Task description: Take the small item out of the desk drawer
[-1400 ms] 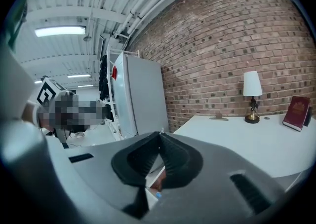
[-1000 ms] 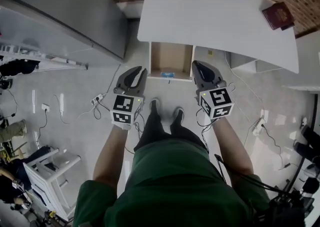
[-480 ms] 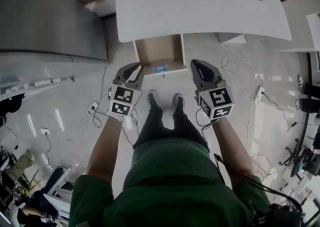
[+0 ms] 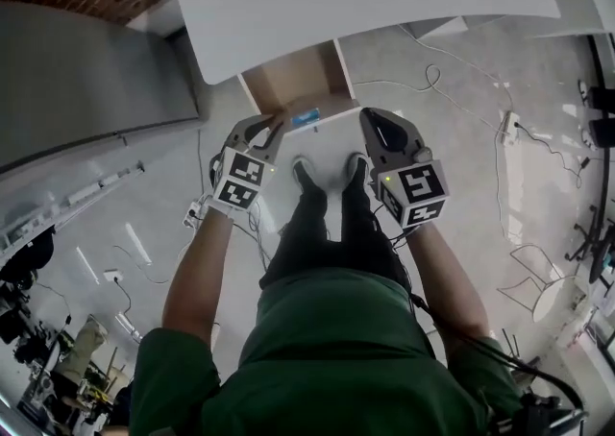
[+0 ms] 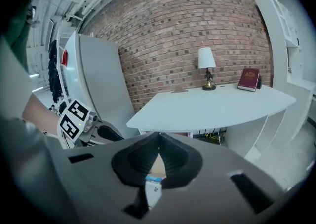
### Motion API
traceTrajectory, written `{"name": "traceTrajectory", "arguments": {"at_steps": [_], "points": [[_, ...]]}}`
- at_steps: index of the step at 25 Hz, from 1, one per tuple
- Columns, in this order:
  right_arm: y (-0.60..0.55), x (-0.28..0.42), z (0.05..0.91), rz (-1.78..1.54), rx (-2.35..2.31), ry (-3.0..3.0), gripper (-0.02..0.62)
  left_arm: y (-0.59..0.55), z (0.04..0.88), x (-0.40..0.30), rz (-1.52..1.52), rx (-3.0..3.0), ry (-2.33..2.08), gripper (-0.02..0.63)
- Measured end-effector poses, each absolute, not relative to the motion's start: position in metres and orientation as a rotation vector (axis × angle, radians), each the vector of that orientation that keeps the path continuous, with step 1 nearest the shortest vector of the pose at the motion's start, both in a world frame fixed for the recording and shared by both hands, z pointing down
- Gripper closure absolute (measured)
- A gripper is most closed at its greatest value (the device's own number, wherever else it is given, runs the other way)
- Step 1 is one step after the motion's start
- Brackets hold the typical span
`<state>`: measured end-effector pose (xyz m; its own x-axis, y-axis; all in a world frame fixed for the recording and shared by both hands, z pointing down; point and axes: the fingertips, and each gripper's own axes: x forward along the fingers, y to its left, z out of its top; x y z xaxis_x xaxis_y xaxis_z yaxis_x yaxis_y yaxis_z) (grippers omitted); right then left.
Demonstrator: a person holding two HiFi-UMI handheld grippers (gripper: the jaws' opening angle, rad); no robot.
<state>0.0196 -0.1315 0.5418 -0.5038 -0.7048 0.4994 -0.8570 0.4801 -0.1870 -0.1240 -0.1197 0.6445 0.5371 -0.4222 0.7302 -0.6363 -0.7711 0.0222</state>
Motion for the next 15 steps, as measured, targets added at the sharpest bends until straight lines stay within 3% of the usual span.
{"name": "traceTrajectory", "arguments": {"at_steps": [15], "points": [[-0.101, 0.042, 0.626, 0.788, 1.204, -2.286, 0.591, -0.109, 0.758, -0.117, 1.371, 2.395, -0.637, 0.502]]}}
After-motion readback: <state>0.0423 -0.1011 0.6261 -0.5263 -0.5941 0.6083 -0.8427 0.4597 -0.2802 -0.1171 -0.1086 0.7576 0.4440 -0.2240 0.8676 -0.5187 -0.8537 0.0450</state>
